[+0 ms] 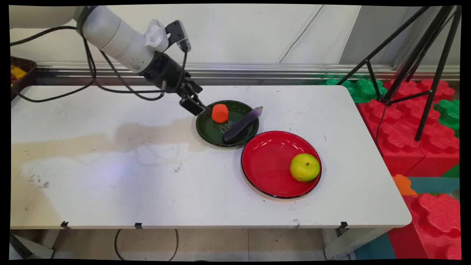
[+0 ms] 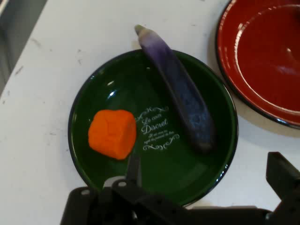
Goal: Pick up the eggplant from the green plate, then place the picked object on the table
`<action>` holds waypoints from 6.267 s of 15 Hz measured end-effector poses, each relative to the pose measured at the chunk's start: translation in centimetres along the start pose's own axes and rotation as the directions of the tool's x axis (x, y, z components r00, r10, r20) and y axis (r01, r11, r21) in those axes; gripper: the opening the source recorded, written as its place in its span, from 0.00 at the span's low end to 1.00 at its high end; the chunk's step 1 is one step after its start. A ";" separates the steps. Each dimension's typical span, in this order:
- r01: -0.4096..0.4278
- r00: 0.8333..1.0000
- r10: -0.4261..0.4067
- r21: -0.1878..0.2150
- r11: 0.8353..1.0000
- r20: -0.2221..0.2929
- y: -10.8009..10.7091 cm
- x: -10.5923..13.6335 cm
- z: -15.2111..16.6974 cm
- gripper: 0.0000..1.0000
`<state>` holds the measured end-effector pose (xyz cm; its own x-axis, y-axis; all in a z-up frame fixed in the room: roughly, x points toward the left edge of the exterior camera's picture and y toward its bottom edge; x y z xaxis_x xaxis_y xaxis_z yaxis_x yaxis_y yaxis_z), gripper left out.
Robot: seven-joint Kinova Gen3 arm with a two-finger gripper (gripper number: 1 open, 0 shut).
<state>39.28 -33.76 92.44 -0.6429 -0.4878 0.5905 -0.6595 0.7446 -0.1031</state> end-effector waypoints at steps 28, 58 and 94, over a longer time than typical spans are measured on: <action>0.203 0.971 -0.209 0.057 0.978 0.120 2.4 5.3 17.3 1.00; 0.249 0.962 -0.265 0.179 0.952 0.070 3.8 2.9 7.5 0.00; 0.225 0.928 -0.237 0.073 0.972 0.289 13.6 -6.6 6.6 1.00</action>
<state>32.02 -23.43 81.82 -0.5527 -0.7604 0.3409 -0.8141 0.5802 -0.0257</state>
